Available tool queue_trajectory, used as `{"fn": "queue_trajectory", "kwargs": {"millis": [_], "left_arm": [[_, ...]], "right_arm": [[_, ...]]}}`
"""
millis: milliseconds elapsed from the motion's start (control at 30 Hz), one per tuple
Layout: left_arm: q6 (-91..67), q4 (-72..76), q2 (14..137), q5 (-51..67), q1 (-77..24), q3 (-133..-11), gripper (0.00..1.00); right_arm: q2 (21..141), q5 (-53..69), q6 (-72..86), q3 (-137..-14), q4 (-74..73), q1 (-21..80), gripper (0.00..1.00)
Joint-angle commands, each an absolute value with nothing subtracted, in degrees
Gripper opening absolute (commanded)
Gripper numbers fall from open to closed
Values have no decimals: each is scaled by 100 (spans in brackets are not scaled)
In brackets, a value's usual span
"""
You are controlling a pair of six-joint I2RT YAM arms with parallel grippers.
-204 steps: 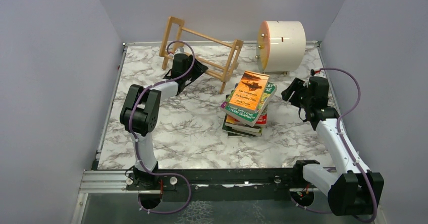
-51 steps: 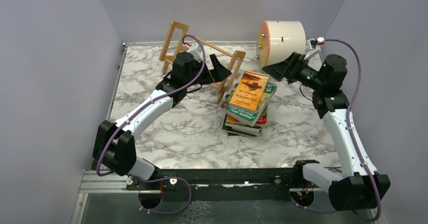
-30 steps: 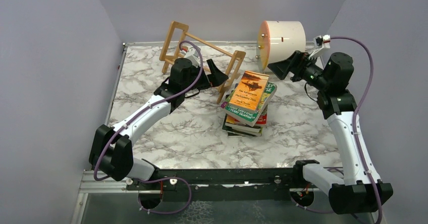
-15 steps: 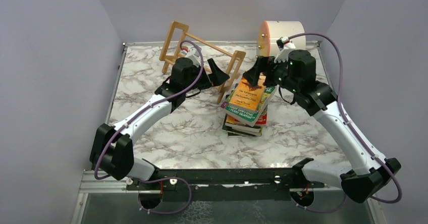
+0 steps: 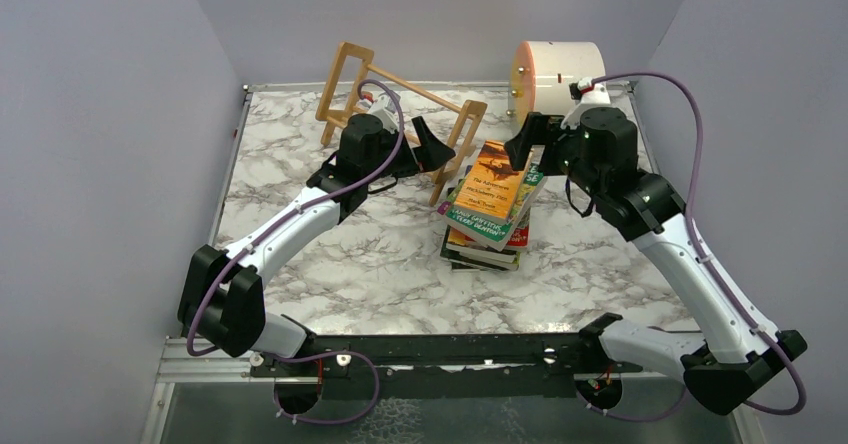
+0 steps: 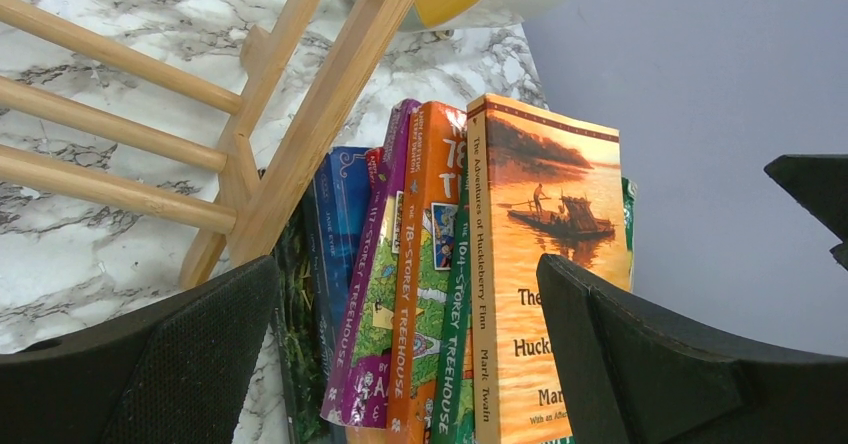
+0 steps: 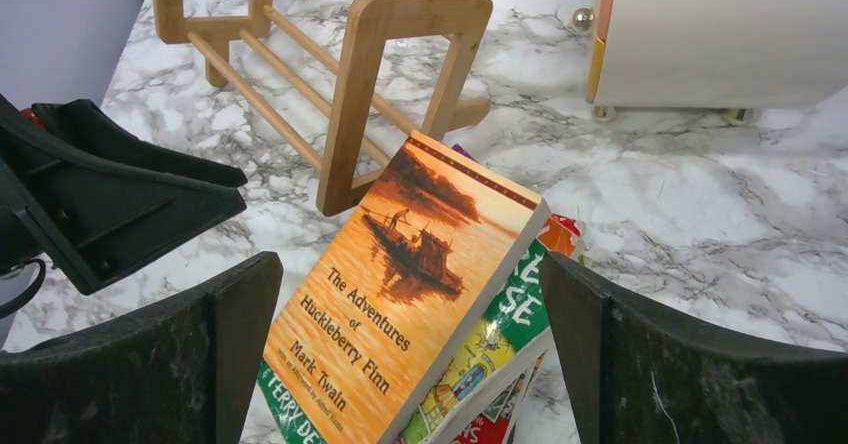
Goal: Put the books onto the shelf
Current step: Pick up the book from the center of the board.
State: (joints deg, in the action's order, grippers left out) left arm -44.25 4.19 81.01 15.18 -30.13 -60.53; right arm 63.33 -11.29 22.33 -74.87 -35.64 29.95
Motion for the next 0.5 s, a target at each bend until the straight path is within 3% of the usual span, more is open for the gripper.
{"fn": "queue_trajectory", "kwargs": {"millis": [0,467], "left_arm": [[-4499,491,7954,1651,-3043,-6184,99],[-4658,647,8060,1689,-3093,-5995,99]], "right_arm": [[6127,-908,2419,-7243,-3786,3016,100],[6131,-303,2638,-6690,-3589,3020,100]]}}
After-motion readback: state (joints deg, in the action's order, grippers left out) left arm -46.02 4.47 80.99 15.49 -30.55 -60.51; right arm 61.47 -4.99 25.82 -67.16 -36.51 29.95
